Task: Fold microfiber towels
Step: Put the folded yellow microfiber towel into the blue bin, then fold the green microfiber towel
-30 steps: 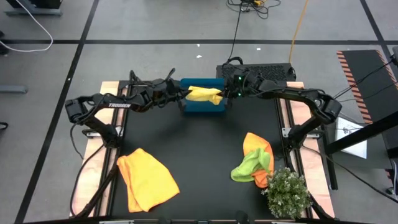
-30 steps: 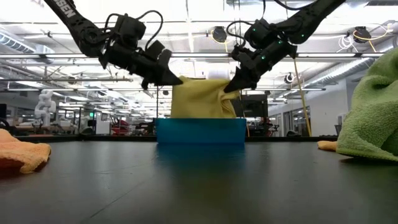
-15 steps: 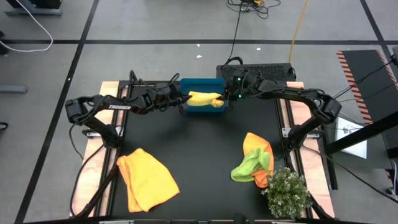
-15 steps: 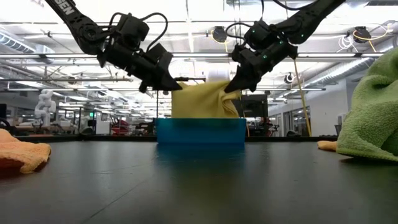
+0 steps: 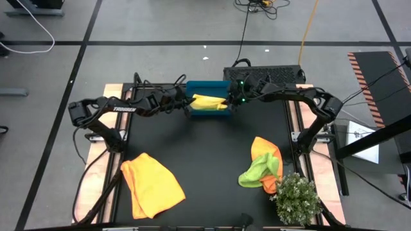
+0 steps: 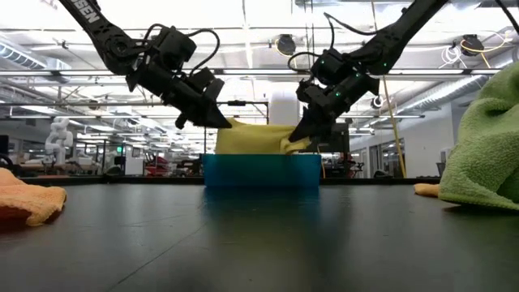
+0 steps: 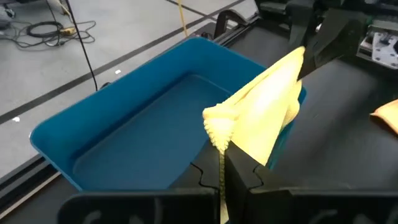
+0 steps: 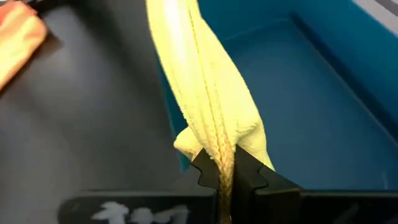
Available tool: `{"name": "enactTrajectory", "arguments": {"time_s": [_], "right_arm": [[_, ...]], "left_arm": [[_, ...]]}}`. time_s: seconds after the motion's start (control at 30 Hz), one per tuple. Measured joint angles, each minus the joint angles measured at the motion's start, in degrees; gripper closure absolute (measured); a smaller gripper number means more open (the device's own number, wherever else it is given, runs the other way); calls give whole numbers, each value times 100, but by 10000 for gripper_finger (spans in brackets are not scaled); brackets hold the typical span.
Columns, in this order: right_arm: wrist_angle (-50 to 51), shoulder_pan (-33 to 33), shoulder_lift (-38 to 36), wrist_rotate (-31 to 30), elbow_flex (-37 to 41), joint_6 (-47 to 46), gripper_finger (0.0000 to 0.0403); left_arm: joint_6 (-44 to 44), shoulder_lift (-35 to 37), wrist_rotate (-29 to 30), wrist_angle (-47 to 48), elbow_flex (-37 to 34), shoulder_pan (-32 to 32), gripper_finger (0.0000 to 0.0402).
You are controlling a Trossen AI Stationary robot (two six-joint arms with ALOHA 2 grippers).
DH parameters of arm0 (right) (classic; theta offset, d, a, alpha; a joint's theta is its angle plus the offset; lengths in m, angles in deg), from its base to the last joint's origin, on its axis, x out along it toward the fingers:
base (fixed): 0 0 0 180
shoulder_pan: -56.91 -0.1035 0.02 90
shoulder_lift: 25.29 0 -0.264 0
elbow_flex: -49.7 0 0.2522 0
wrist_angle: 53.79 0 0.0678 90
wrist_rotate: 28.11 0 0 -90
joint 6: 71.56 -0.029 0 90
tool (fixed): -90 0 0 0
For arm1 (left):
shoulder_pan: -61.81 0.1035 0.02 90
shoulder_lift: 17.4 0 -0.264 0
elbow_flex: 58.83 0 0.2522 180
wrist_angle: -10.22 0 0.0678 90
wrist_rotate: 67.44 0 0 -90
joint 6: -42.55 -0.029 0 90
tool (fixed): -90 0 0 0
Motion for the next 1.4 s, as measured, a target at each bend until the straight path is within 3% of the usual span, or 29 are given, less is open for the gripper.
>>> {"name": "enactTrajectory", "arguments": {"time_s": [0.4, 0.67, 0.83, 1.1, 1.4], "right_arm": [[-509, 81, 350, -807, 2, 452, 390], [-764, 204, 503, -2105, 17, 725, 299], [-1074, 247, 487, -1904, 15, 692, 258], [-1162, 175, 273, -1794, 9, 700, 238], [-871, -316, -814, -1770, 143, 1028, 247]], "left_arm": [[61, -1063, -347, -810, 4, 504, 389], [-119, -1105, 60, -921, -17, 800, 358], [-131, -1103, 30, -948, 2, 935, 341], [-186, -1049, -804, -1453, 9, 873, 315], [-410, -23, -2118, -1480, 4, 619, 314]]}}
